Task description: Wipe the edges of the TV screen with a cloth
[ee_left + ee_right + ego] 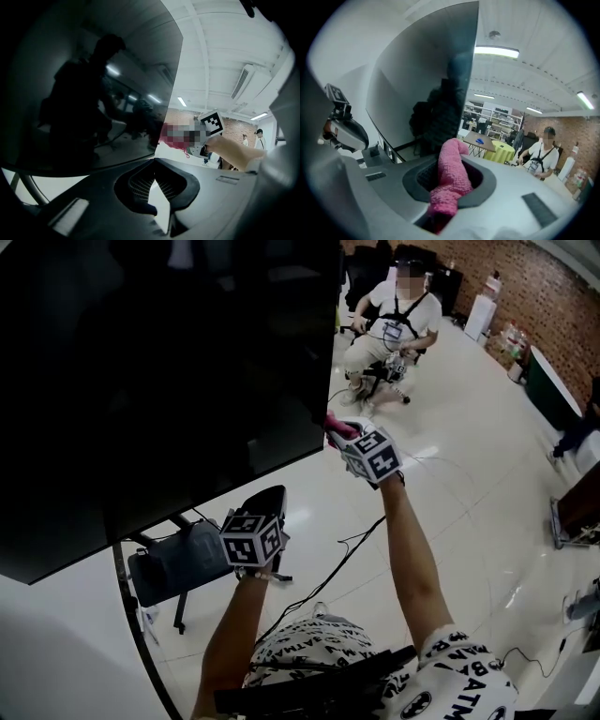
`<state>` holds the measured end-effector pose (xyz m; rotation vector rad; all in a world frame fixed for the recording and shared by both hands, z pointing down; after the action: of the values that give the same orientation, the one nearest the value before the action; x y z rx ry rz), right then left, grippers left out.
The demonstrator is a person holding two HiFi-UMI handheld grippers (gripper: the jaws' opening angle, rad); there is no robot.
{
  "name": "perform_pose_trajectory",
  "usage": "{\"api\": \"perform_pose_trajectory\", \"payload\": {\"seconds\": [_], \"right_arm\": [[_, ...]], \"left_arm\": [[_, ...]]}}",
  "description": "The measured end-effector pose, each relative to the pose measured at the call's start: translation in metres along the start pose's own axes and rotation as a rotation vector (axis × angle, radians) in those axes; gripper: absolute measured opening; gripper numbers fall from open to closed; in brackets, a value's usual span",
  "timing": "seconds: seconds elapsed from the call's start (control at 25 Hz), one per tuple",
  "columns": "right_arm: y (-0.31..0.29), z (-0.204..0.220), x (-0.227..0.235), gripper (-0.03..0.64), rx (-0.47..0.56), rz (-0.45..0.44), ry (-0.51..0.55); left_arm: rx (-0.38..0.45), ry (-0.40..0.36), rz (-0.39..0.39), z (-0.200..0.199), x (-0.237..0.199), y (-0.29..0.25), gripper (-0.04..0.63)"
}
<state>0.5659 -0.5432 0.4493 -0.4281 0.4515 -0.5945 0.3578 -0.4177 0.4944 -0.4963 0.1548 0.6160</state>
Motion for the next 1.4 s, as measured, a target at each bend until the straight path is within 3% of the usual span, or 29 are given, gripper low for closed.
{"api": "perform_pose_trajectory", "payload": {"seconds": [0.12,0.32,0.68,0.96,1.4], "right_arm": [[0.017,-0.022,0.01,0.075,0.035,0.039,0.073],[0.041,-0.052,0.012,0.075,0.129,0.108,0.071],[0.074,-0.108,0.026,0.075,0.141,0.153,0.192],[0.117,-0.18,0.048,0.075,0.196,0.25,0.29],[0.171,-0.26,0.065,0.075,0.258,0.355,0.386]], "left_arm": [[0.038,-0.032,0.016,-0.026,0.012,0.002,0.002],[0.089,-0.05,0.045,-0.057,0.022,0.011,0.001],[0.156,-0.185,0.051,-0.134,0.042,0.032,0.002],[0.221,-0.252,0.082,-0.187,0.06,0.047,0.002],[0.277,-0.331,0.114,-0.245,0.08,0.074,0.002]]}}
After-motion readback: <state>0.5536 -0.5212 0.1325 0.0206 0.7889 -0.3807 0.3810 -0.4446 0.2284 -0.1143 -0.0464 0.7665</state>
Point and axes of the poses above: the fingertips, and each gripper's own axes: y backward along the fingers, x to its right, z out of its underside, the point moved 7 cm from there along y, backward along the fingers, and after that the axes turned 9 degrees about -x, right-handed, at the moved point
